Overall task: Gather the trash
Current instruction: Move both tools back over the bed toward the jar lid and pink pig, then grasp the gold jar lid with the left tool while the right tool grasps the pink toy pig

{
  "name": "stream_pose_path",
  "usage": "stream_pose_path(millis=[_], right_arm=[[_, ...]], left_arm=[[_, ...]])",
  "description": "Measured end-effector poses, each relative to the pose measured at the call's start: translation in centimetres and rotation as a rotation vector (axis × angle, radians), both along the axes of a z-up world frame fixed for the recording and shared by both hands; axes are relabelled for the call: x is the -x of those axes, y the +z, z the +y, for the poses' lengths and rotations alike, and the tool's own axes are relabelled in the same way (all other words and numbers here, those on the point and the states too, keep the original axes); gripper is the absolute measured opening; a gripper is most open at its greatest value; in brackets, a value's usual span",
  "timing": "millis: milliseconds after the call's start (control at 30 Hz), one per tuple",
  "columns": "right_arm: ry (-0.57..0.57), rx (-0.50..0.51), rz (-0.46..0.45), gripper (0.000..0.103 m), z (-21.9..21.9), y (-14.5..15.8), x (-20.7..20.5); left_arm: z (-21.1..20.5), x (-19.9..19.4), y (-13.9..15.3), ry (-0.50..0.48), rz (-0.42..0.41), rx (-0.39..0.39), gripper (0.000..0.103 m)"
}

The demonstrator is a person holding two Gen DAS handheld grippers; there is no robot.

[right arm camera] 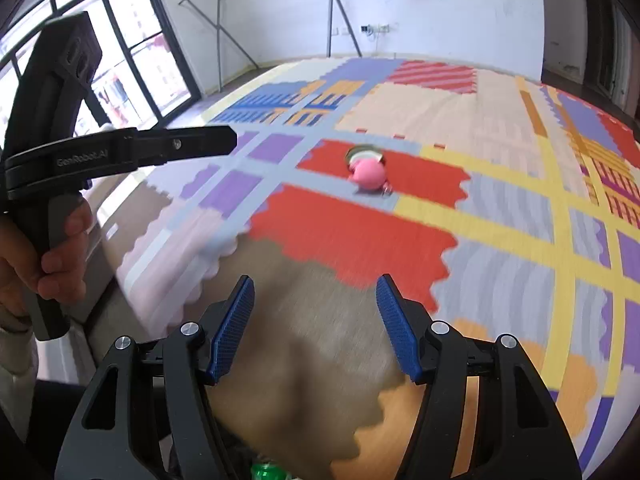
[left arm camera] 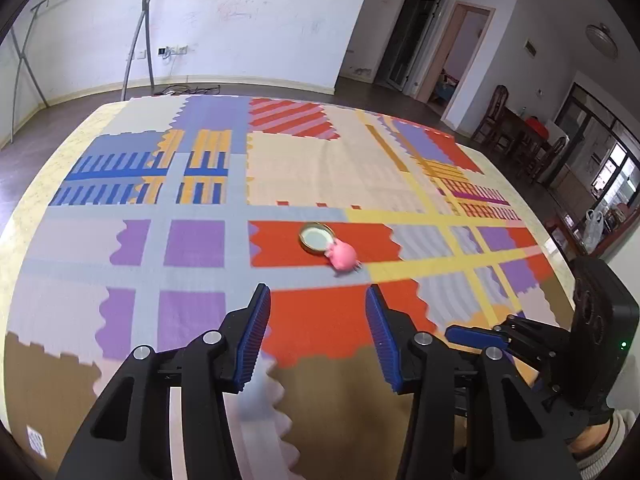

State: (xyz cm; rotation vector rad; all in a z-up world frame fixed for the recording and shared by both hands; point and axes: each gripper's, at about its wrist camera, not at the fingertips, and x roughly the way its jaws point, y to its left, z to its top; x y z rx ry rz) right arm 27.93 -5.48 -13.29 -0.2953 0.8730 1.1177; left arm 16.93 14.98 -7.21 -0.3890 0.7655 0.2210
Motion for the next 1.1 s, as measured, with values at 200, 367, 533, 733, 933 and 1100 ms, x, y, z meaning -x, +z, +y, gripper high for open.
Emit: stream_pose_path(millis=[200, 367, 533, 733, 933, 1100], right_arm=[[-0.006, 0.012, -0.108, 0.063, 2.1, -0.5, -1.0], [0.013, 0.003, -0.127, 0.063, 3.5, -1.1, -2.5], [0.055, 0.008, -0.192, 0.063, 4.8, -0.9, -3.3], [0.062, 0.029, -0.209, 0.063, 6.4, -1.2, -4.9], [0.081, 0.049, -0.241, 0.06, 8.3, -2.0, -4.8], [0.086, 0.089, -0.231, 0.052, 9.5, -2.8, -5.1]], left_arm=[[1.9, -3.1, -1.4, 0.003, 0.05, -0.018, 0.048], [3.1, -5.9, -3.2, -0.011, 0.084, -0.019, 0.043], [3.8, -8.5, -4.9, -0.042, 0.102, -0.016, 0.04], [4.9, -10.4, -6.8, -0.052, 0.096, 0.045, 0.031], [5.0, -11.7, -7.6, -0.067, 0.122, 0.008, 0.028], [4.8, -12.4, -7.5, -0.076, 0.133, -0.023, 0.02]])
